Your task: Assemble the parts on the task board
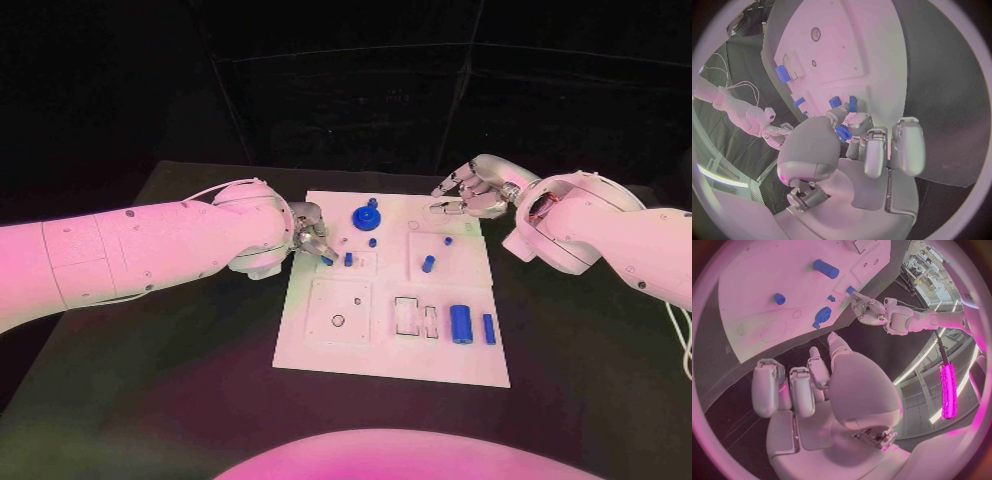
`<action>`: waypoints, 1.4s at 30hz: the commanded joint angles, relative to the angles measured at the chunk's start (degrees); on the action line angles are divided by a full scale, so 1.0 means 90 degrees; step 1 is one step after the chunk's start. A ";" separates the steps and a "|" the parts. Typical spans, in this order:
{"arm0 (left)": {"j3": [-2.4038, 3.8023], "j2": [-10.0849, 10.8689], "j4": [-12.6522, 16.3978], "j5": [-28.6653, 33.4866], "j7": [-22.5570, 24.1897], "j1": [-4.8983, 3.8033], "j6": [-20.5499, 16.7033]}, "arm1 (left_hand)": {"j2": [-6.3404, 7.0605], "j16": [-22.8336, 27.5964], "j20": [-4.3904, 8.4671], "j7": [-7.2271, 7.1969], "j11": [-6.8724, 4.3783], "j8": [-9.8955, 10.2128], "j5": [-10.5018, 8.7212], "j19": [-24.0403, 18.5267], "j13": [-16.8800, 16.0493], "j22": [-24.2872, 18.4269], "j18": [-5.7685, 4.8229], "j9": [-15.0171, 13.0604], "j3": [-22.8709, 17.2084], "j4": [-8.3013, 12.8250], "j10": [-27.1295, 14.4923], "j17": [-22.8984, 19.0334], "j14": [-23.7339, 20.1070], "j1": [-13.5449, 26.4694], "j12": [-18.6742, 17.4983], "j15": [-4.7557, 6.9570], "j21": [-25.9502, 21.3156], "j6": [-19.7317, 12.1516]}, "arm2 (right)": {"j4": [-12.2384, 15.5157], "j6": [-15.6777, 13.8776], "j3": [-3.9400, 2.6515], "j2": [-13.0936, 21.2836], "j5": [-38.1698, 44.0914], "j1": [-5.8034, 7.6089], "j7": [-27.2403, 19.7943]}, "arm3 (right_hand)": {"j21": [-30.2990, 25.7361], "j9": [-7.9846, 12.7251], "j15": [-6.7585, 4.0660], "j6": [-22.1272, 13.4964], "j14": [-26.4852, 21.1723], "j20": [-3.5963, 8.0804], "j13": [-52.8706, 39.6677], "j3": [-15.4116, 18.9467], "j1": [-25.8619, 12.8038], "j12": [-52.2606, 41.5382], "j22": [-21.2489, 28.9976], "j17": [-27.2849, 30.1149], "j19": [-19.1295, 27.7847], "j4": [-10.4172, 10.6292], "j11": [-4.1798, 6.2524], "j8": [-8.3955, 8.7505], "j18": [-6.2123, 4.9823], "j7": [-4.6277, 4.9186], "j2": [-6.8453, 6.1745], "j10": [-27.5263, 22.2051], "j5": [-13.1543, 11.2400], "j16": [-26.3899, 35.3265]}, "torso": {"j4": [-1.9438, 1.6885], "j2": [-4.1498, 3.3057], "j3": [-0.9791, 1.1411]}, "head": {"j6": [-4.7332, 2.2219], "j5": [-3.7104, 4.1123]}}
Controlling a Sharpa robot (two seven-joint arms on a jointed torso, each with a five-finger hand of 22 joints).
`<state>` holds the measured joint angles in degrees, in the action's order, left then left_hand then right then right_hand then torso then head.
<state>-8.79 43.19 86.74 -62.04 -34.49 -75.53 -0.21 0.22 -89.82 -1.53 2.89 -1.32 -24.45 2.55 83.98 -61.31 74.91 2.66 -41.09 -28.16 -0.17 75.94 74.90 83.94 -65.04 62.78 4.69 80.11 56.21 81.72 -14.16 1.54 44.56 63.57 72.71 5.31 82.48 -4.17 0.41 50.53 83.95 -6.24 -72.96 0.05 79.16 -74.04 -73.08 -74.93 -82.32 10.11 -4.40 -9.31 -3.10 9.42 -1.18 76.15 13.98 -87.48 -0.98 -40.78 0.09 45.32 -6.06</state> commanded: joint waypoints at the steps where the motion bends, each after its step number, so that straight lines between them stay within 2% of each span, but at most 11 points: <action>1: -0.0006 0.0007 0.0022 -0.0047 -0.0051 0.0006 0.0159 | -0.0026 -0.0020 0.0045 -0.0039 -0.0037 -0.0036 0.0021 0.0221 -0.0009 0.0546 0.0006 0.0004 -0.0577 0.0536 0.0003 0.1677 0.0673 -0.0025 0.0035 0.0034 -0.0027 -0.0015 | 0.0011 0.0035 -0.0003 0.0001 0.0015 0.0011 -0.0018 | -0.0028 0.0010 -0.0035 -0.0008 0.0534 0.0012 0.0010 0.0033 -0.0039 0.0020 0.0007 -0.1127 0.0046 0.0012 -0.0012 -0.0036 -0.0043 0.0004 0.0028 -0.0049 0.0035 0.0037 | -0.0003 -0.0002 0.0000 | 0.0005 0.0010; 7: -0.0006 0.0019 0.0029 -0.0047 -0.0054 0.0006 0.0233 | -0.0003 -0.0020 0.0045 -0.0040 -0.0036 -0.0048 0.0020 0.0223 -0.0023 0.0551 0.0005 -0.0001 -0.0586 0.0542 0.0013 0.1677 0.0673 -0.0006 0.0050 0.0033 -0.0024 -0.0011 | 0.0008 0.0037 -0.0003 0.0001 0.0015 0.0011 -0.0016 | -0.0028 0.0010 -0.0035 -0.0008 0.0534 0.0012 0.0010 0.0033 -0.0039 0.0020 0.0007 -0.1127 0.0046 0.0012 -0.0012 -0.0036 -0.0043 0.0004 0.0028 -0.0049 0.0035 0.0037 | -0.0001 0.0001 -0.0005 | 0.0020 0.0004; 10: -0.0006 0.0012 0.0013 -0.0047 -0.0051 0.0006 0.0212 | 0.0056 -0.0020 0.0044 -0.0049 -0.0039 -0.0080 0.0019 0.0230 -0.0048 0.0567 0.0001 -0.0012 -0.0572 0.0531 0.0039 0.1677 0.0673 0.0067 0.0081 0.0033 -0.0009 0.0021 | 0.0007 0.0037 -0.0003 0.0000 0.0015 0.0011 -0.0017 | -0.0028 0.0010 -0.0035 -0.0008 0.0534 0.0012 0.0010 0.0033 -0.0039 0.0020 0.0007 -0.1127 0.0046 0.0012 -0.0012 -0.0036 -0.0043 0.0004 0.0028 -0.0049 0.0035 0.0037 | -0.0002 -0.0001 0.0001 | 0.0023 0.0000; 13: -0.0006 -0.0010 -0.0014 -0.0047 -0.0047 0.0006 0.0170 | 0.0128 -0.0020 0.0045 -0.0065 -0.0046 -0.0118 0.0018 0.0242 -0.0077 0.0593 -0.0006 -0.0017 -0.0477 0.0425 0.0075 0.1677 0.0673 0.0269 0.0120 0.0036 0.0014 0.0074 | 0.0006 0.0038 -0.0003 -0.0003 0.0015 0.0011 -0.0020 | -0.0035 0.0011 -0.0036 -0.0010 0.0531 0.0013 0.0010 0.0036 -0.0028 0.0019 0.0017 -0.1117 0.0051 0.0015 -0.0011 -0.0042 -0.0045 0.0004 0.0038 -0.0050 0.0054 0.0044 | 0.0000 0.0003 0.0004 | 0.0028 -0.0011; 20: -0.0007 -0.0047 -0.0045 -0.0046 -0.0041 0.0006 0.0135 | 0.0188 -0.0020 0.0058 -0.0093 -0.0068 -0.0165 0.0017 0.0262 -0.0137 0.0635 -0.0015 -0.0009 -0.0217 0.0160 0.0131 0.1677 0.0673 0.0658 0.0198 0.0055 0.0051 0.0162 | -0.0004 0.0030 -0.0003 0.0002 0.0015 0.0011 -0.0032 | -0.0049 0.0011 -0.0036 -0.0011 0.0529 0.0013 0.0018 0.0037 -0.0026 0.0026 0.0048 -0.1107 0.0065 0.0015 -0.0011 -0.0043 -0.0051 0.0004 0.0038 -0.0057 0.0055 0.0050 | 0.0002 -0.0001 0.0005 | 0.0032 -0.0003; 26: -0.0009 -0.0080 -0.0066 -0.0046 -0.0040 0.0006 0.0129 | 0.0209 -0.0020 0.0070 -0.0107 -0.0079 -0.0194 0.0016 0.0274 -0.0179 0.0660 -0.0021 -0.0003 -0.0008 0.0021 0.0158 0.1677 0.0673 0.0839 0.0247 0.0067 0.0073 0.0213 | -0.0004 0.0016 -0.0003 0.0006 0.0015 0.0011 -0.0036 | -0.0059 0.0012 -0.0037 -0.0015 0.0526 0.0013 0.0027 0.0040 -0.0025 0.0034 0.0069 -0.1095 0.0075 0.0015 -0.0011 -0.0042 -0.0055 0.0005 0.0036 -0.0065 0.0055 0.0057 | 0.0008 -0.0003 0.0008 | 0.0041 0.0003; 30: -0.0011 -0.0099 -0.0084 -0.0046 -0.0039 0.0006 0.0132 | 0.0211 -0.0020 0.0076 -0.0117 -0.0088 -0.0215 0.0016 0.0280 -0.0205 0.0675 -0.0025 -0.0001 0.0148 -0.0052 0.0172 0.1677 0.0673 0.0917 0.0277 0.0074 0.0085 0.0240 | -0.0002 0.0012 -0.0003 0.0009 0.0015 0.0011 -0.0036 | -0.0063 0.0012 -0.0037 -0.0017 0.0525 0.0013 0.0031 0.0040 -0.0025 0.0038 0.0076 -0.1092 0.0079 0.0016 -0.0012 -0.0041 -0.0057 0.0005 0.0036 -0.0069 0.0055 0.0059 | 0.0003 0.0003 0.0001 | 0.0043 0.0018; 42: -0.0014 -0.0107 -0.0128 -0.0043 -0.0038 0.0005 0.0217 | 0.0174 -0.0020 0.0085 -0.0130 -0.0099 -0.0236 0.0017 0.0289 -0.0269 0.0697 -0.0030 0.0003 0.0300 -0.0116 0.0205 0.1677 0.0673 0.0953 0.0342 0.0083 0.0104 0.0262 | 0.0004 0.0014 -0.0003 0.0013 0.0015 0.0011 -0.0032 | -0.0063 0.0012 -0.0037 -0.0017 0.0525 0.0013 0.0031 0.0040 -0.0025 0.0038 0.0076 -0.1092 0.0079 0.0016 -0.0012 -0.0041 -0.0057 0.0005 0.0036 -0.0069 0.0055 0.0059 | -0.0004 0.0002 -0.0001 | 0.0052 0.0025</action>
<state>-8.91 42.27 85.59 -62.29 -34.65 -75.47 0.85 1.92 -89.82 -1.13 1.73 -2.17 -26.20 2.88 83.97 -63.67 74.91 2.67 -41.03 -25.84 -1.18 77.41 74.90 83.95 -57.10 65.49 5.12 80.82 58.16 81.66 -14.12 1.54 44.66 63.57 72.71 5.27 82.24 -4.12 0.41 50.53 83.95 -6.02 -72.73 0.17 79.16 -74.04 -72.45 -74.91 -82.10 10.24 -4.61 -9.31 -3.10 9.42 -1.18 75.94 14.32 -87.20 -0.95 -40.74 0.09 45.79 -5.76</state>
